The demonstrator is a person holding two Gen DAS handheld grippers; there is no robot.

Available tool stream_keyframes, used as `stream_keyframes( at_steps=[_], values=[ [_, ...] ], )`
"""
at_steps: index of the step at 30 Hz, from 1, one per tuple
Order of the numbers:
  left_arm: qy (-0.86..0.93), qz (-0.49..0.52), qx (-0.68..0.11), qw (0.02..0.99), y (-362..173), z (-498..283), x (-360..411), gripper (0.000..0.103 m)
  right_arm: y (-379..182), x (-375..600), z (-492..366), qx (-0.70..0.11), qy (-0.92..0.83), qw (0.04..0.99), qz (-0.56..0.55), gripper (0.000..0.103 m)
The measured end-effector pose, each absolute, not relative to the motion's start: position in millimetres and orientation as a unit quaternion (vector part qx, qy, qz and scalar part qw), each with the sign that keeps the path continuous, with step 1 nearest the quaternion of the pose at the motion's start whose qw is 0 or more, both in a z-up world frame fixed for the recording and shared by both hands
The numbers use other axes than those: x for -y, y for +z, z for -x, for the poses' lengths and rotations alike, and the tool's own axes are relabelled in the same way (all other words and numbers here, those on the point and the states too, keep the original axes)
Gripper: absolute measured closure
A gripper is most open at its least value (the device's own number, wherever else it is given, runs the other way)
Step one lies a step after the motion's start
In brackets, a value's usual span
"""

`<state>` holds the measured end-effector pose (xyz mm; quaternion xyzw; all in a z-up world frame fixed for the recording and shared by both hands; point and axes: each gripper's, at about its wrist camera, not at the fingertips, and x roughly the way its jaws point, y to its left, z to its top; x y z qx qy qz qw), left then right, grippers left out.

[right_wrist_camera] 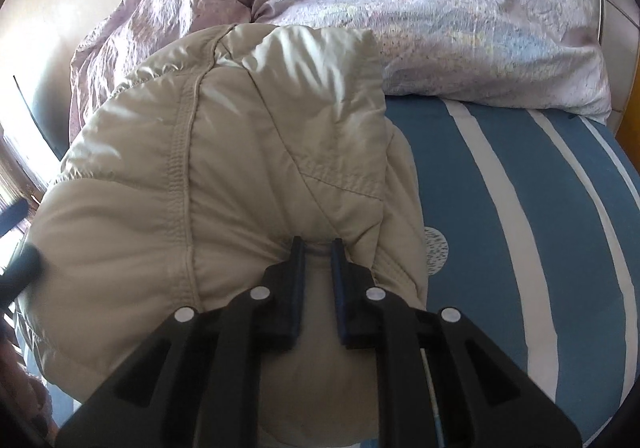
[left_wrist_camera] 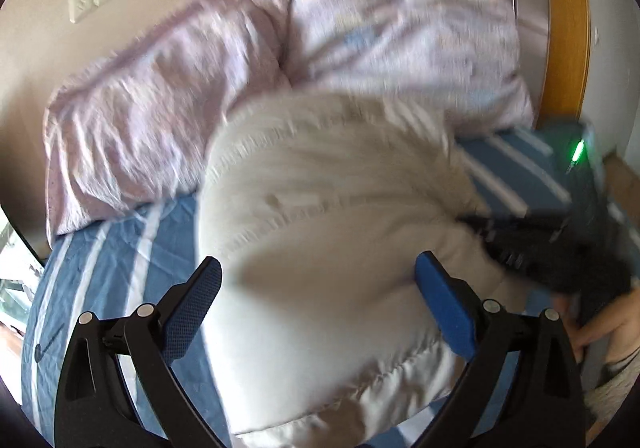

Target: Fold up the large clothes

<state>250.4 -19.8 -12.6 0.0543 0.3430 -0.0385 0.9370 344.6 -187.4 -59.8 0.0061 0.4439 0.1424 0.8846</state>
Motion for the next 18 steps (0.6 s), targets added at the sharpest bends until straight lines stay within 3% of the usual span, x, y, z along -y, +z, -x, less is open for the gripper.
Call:
stream_keyframes(
  at_steps=[4,9,16,18],
  values=[
    [-0.038,-0.045,-0.356,0.933,-22.5,-256.0,16.3,0.004,-37.7,186.3,-348.7,-0.456,0.129,0.88,-0.008,0.086],
    [-0.041,-0.051,-0.36,0.931,-25.4,-256.3,15.0,0.003,16.7,182.0,-378.6,-0.397,0.143,0.904,-0.067,0.075],
    [-0.037,-0.05,-0.356,0.932,-26.3,-254.4,16.3,0.003,9.0,157.9,-455.8,-0.435,0.128,0.886,-0.094,0.075],
    [-0.037,-0.05,-0.351,0.934,-26.5,-254.1,16.7,0.003,-12.9,157.4,-475.0,-0.47,0.114,0.87,-0.091,0.08]
  ],
)
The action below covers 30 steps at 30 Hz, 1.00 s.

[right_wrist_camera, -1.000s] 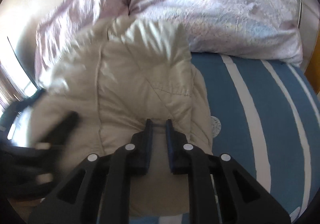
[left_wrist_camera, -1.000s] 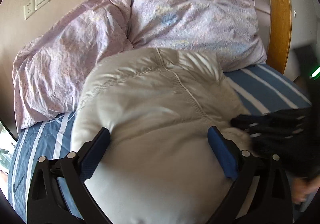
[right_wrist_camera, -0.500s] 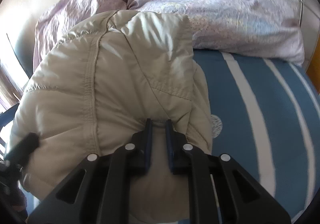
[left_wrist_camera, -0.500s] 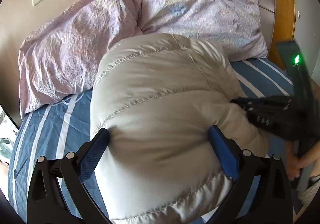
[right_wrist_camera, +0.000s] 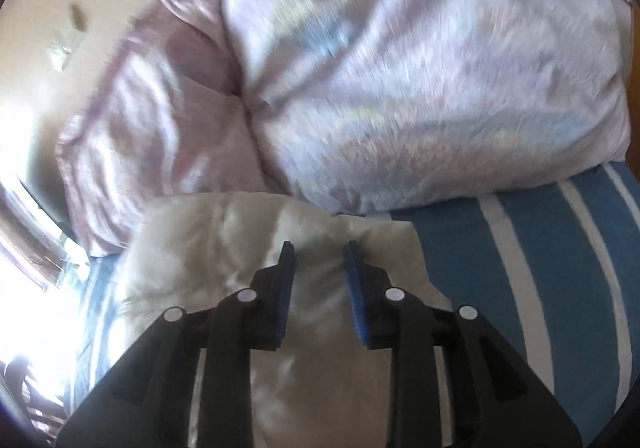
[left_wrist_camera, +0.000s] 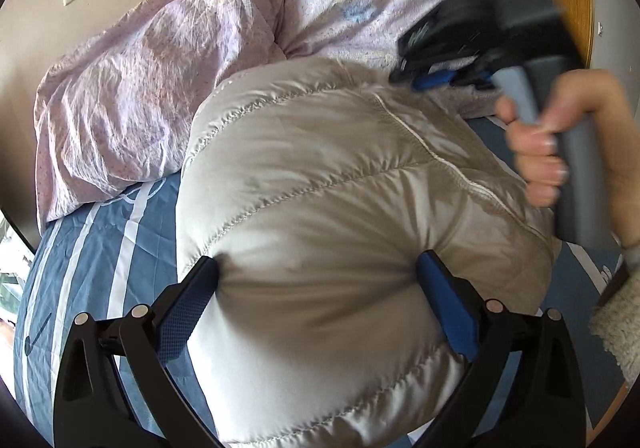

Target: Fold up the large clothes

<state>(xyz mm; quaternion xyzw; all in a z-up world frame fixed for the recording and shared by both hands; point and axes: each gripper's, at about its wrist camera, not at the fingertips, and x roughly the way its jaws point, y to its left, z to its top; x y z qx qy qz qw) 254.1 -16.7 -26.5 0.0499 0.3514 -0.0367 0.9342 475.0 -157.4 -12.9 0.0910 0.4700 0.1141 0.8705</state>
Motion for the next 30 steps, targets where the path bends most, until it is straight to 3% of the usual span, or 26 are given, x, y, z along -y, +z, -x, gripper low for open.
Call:
stream_keyframes(
  at_steps=[3,13,25,28,30],
  values=[
    [-0.04,-0.051,-0.339,0.939,-26.1,-252.4,18.1,0.003,-42.6,161.5,-483.1,-0.5,0.109,0.852,-0.109,0.083],
    [-0.043,-0.065,-0.307,0.949,-30.9,-250.6,29.1,0.002,-78.5,168.7,-481.2,-0.474,0.11,0.864,-0.129,0.083],
    [-0.036,-0.071,-0.307,0.949,-29.0,-249.3,30.7,0.002,-81.5,175.1,-480.0,-0.473,0.114,0.863,-0.134,0.083],
    [-0.036,-0.041,-0.297,0.953,-9.3,-239.0,15.1,0.002,-63.4,176.0,-463.4,-0.463,0.112,0.872,-0.113,0.079],
    [-0.017,-0.037,-0.279,0.959,5.0,-237.4,3.5,0.002,-47.6,178.6,-446.6,-0.451,0.116,0.879,-0.106,0.067]
  ],
)
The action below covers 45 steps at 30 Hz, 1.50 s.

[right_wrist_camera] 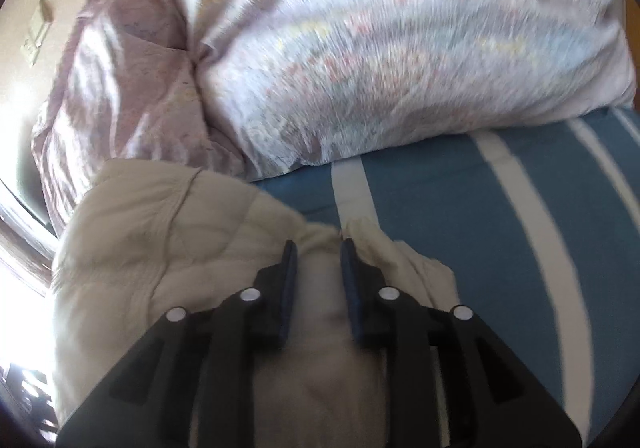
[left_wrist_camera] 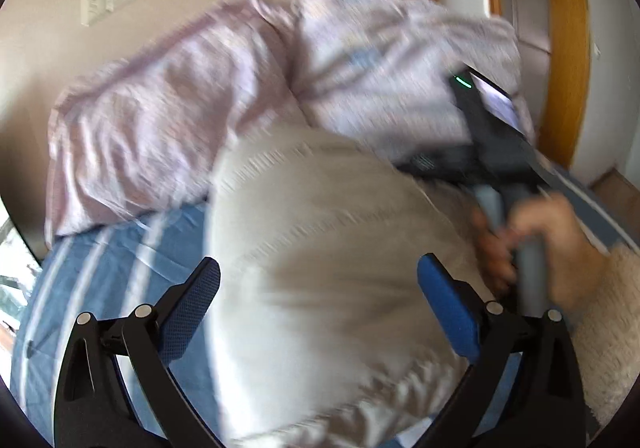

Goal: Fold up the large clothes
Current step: 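Release the jacket bundle and pull both grippers back from it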

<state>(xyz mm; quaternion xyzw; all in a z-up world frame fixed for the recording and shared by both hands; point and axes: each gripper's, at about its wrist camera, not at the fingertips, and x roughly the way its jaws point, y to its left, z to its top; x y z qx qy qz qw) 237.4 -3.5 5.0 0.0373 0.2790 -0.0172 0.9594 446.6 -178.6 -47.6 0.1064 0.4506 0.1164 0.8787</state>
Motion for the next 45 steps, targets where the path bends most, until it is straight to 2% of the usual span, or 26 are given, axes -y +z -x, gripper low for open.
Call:
stream_keyframes(
  at_steps=[1,2,10,14,21,26,28,29,31,33,39,45],
  values=[
    [-0.011,-0.034,-0.278,0.96,8.8,-240.3,-1.0,0.002,-38.8,181.0,-437.0,-0.445,0.119,0.882,-0.104,0.062],
    [-0.007,-0.026,-0.283,0.959,11.1,-245.8,-6.7,0.002,-31.7,182.9,-426.5,-0.442,0.118,0.884,-0.1,0.053],
    [-0.007,0.002,-0.328,0.945,-14.2,-270.0,-12.3,0.002,-11.3,201.9,-358.7,-0.44,0.119,0.886,-0.081,0.053],
    [-0.009,-0.001,-0.333,0.943,-17.9,-273.0,-8.6,0.001,-30.5,202.8,-342.9,-0.452,0.108,0.884,-0.048,0.053],
    [0.0,-0.015,-0.329,0.944,-25.6,-278.1,0.4,0.001,-59.8,211.7,-352.0,-0.466,0.12,0.873,-0.082,0.042],
    [-0.004,-0.002,-0.322,0.947,-24.0,-274.5,-2.6,0.001,-58.8,221.3,-351.0,-0.465,0.128,0.868,-0.115,0.04],
    [-0.012,0.015,-0.32,0.947,-19.0,-265.9,-8.4,0.001,-46.3,225.2,-342.7,-0.464,0.11,0.872,-0.109,0.034],
    [-0.014,0.021,-0.316,0.949,-15.3,-258.7,-12.1,0.001,-39.4,226.2,-336.6,-0.457,0.096,0.879,-0.098,0.024],
    [-0.012,0.023,-0.304,0.952,-8.9,-244.6,-16.7,0.001,-27.1,228.0,-323.5,-0.442,0.091,0.888,-0.092,0.017],
    [-0.008,0.026,-0.301,0.953,-3.3,-230.8,-21.4,0.001,-11.6,228.6,-305.7,-0.425,0.074,0.899,-0.081,0.003],
    [0.006,0.036,-0.294,0.955,10.5,-187.5,-31.7,0.001,15.1,222.3,-261.8,-0.409,0.03,0.912,-0.025,0.002],
    [0.023,0.04,-0.307,0.951,15.1,-157.9,-32.1,0.001,25.7,217.8,-222.5,-0.392,0.034,0.919,-0.013,0.002]
  ],
)
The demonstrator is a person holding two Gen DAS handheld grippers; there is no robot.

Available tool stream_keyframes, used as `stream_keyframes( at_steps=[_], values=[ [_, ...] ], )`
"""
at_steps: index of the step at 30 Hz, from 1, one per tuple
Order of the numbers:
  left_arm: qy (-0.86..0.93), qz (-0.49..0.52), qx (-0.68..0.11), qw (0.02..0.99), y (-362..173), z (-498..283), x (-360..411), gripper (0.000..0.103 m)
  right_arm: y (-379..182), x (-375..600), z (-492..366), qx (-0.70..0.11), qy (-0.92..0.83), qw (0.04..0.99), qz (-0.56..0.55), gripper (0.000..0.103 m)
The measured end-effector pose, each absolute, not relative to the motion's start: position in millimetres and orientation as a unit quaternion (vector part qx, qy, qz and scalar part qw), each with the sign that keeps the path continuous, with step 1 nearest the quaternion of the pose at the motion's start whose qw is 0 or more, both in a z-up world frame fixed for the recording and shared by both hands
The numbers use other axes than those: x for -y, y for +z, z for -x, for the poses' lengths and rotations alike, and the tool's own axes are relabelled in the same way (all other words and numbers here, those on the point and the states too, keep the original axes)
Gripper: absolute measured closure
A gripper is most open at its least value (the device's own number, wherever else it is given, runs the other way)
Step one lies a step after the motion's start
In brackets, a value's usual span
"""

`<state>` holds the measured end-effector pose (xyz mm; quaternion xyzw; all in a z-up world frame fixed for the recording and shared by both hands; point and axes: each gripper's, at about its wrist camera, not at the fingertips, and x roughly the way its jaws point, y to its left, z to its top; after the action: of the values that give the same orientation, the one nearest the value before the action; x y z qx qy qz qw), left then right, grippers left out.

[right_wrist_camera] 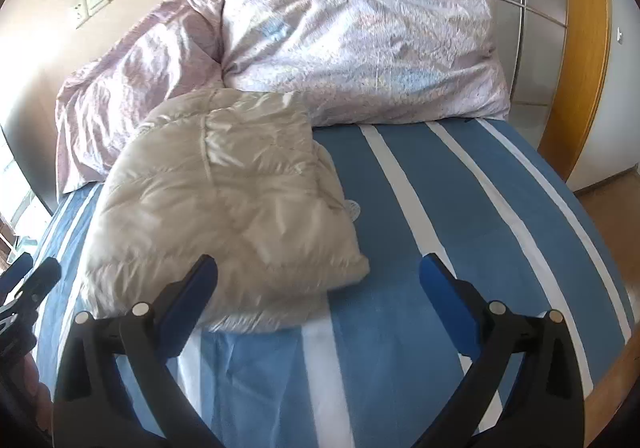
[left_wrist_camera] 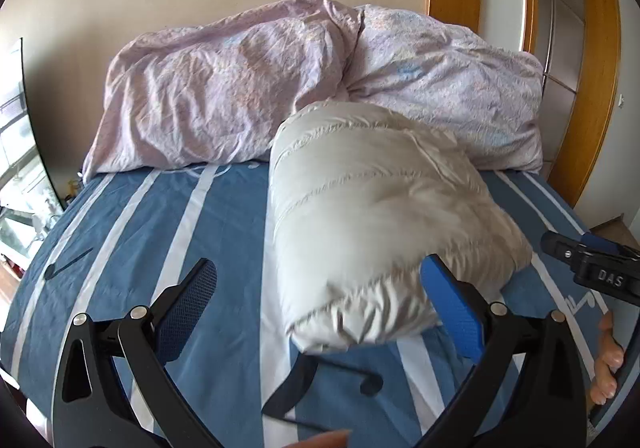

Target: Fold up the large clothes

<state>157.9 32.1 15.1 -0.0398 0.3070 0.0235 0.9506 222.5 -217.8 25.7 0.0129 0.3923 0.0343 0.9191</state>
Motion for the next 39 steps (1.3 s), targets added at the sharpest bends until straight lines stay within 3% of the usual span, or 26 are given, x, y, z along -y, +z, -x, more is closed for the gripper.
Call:
stream_keyframes(
  at_steps=[16,39],
  values=[
    [0.037,0.049,-0.352,0.934,9.2,-113.7,-33.5,0.001,33.1,189.7,-159.2,-0.384,0.032,0.922,0.038,0.002],
    [0.029,0.058,-0.399,0.915,3.4,-107.3,-30.3,0.001,30.0,184.4,-146.5,-0.419,0.044,0.905,0.052,0.002]
  ],
)
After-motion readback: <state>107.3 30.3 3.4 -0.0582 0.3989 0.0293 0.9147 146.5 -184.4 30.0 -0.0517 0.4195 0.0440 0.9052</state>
